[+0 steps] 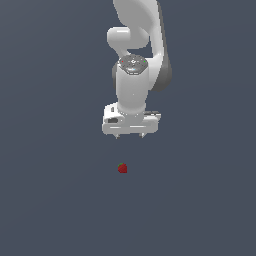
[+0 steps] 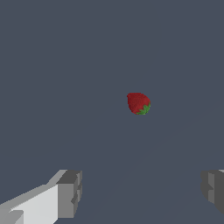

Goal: Pick up the object and move it to a goal position.

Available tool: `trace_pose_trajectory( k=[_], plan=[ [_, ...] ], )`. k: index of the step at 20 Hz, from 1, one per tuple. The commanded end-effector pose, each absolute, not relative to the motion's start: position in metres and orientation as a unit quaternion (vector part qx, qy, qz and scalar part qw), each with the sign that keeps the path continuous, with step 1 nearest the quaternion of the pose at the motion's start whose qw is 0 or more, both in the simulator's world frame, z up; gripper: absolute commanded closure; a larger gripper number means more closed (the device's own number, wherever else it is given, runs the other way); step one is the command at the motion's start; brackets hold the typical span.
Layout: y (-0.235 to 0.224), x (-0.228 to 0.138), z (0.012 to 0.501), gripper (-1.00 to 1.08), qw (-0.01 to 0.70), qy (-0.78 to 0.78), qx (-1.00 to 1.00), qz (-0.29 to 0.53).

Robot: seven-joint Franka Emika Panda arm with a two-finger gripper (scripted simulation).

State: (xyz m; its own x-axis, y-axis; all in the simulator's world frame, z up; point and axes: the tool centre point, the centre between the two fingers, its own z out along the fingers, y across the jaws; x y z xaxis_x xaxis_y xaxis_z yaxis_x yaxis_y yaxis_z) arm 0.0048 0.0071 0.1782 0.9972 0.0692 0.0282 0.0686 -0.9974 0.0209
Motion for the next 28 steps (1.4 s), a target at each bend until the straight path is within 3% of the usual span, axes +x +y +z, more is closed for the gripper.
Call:
trace_pose_trajectory(
  k=[1,15,28],
  plan=[
    [0.007,0.005,0.178,-0.92,0.01,0.034,0.999,0.014],
    [0.031,-0.004,0.176,-0.92,0.004,0.042,0.999,0.004],
    [0.01,0.032,0.139,-0.92,0.003,0.063,0.998,0.002]
  ],
)
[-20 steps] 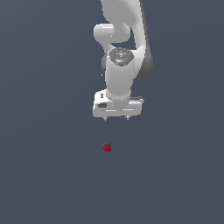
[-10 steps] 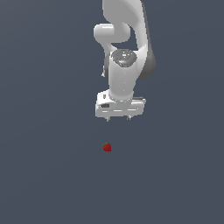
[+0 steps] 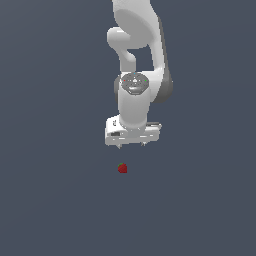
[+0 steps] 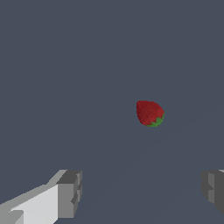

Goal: Pick up the object and move it to a goal position.

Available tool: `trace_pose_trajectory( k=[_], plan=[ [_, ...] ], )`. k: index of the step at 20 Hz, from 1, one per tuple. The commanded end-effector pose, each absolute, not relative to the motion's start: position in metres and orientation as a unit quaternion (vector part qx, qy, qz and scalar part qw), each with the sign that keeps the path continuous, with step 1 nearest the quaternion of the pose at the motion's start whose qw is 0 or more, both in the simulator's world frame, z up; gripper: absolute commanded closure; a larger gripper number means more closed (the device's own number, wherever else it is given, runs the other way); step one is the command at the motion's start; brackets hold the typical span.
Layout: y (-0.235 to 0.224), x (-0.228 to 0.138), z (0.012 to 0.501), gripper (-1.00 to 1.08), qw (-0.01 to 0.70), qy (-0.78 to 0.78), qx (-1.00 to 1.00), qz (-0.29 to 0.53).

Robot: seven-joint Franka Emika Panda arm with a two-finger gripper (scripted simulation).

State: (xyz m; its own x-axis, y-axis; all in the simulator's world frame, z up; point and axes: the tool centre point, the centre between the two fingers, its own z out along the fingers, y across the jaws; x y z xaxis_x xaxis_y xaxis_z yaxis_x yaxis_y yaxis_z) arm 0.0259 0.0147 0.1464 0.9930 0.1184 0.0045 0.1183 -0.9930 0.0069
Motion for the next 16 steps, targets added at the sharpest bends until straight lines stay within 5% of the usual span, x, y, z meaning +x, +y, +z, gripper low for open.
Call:
trace_pose_trajectory(
  k=[1,16],
  plan=[
    [0.007,0.036,0.134,-0.92,0.003,0.066,0.998,0.002],
    [-0.025,0.073,0.075,-0.92,0.0,0.093,0.996,0.0]
  ],
)
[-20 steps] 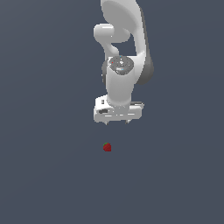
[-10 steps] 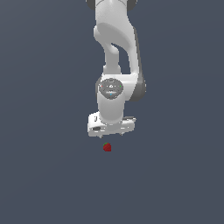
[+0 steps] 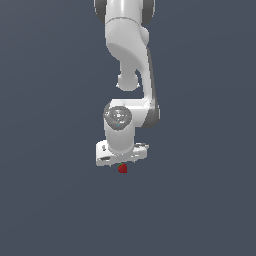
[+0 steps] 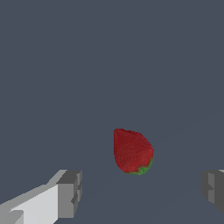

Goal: Pick up the object and move it to a goal position.

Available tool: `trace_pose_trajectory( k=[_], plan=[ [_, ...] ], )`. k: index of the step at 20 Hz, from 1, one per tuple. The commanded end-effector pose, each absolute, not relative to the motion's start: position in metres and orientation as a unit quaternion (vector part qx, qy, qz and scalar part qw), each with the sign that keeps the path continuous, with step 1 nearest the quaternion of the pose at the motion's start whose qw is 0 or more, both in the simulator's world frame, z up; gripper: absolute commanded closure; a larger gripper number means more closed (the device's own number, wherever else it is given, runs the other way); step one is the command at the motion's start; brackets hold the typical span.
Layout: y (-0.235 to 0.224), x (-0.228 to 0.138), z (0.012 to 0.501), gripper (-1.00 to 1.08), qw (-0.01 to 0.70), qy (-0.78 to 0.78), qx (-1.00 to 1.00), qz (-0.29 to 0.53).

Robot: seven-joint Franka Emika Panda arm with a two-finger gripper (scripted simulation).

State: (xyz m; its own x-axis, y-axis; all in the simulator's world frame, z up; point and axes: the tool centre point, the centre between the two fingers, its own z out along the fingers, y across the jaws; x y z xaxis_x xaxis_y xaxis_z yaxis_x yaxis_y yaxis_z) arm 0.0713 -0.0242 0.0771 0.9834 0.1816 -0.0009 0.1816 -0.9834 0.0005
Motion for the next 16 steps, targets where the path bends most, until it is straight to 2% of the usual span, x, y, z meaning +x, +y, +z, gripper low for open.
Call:
trace_pose_trajectory(
  k=[1,8,16],
  plan=[
    [-0.026,0.074,0.074,-0.92,0.0,0.093,0.996,0.0],
    [-0.026,0.073,0.067,-0.92,0.0,0.093,0.996,0.0],
    [-0.027,0.072,0.029,-0.92,0.0,0.093,0.996,0.0]
  ],
)
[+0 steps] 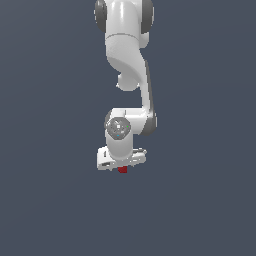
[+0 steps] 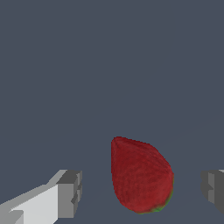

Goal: Pick up the object and move it to a goal position.

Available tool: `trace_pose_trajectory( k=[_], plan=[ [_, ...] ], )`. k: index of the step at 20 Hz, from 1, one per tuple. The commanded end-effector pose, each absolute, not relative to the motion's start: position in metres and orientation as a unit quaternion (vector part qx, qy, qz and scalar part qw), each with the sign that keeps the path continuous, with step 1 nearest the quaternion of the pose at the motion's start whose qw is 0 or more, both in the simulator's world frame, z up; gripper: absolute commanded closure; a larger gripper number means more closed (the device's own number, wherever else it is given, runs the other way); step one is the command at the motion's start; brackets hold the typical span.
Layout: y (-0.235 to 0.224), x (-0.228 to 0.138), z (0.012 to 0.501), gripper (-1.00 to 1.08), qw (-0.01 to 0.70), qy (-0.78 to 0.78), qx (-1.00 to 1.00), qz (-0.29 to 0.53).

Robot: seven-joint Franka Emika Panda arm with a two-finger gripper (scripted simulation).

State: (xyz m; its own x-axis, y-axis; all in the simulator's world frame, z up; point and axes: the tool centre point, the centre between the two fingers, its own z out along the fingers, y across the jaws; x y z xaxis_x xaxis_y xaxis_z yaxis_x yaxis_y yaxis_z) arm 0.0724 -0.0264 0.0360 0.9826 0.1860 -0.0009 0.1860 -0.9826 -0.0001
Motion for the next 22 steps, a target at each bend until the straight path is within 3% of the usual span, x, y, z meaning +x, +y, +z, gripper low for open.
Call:
trace_pose_trajectory(
  k=[1,6,7,22],
  plan=[
    [-0.0266,0.0725,0.0261,-0.92,0.0,-0.093,-0.996,0.0],
    [-0.0265,0.074,0.0226,-0.92,0.0,-0.094,-0.996,0.0],
    [-0.0265,0.074,0.0226,1.08,0.0,-0.094,-0.996,0.0],
    [-0.0186,0.073,0.0295,1.08,0.0,-0.094,-0.996,0.0]
  ],
)
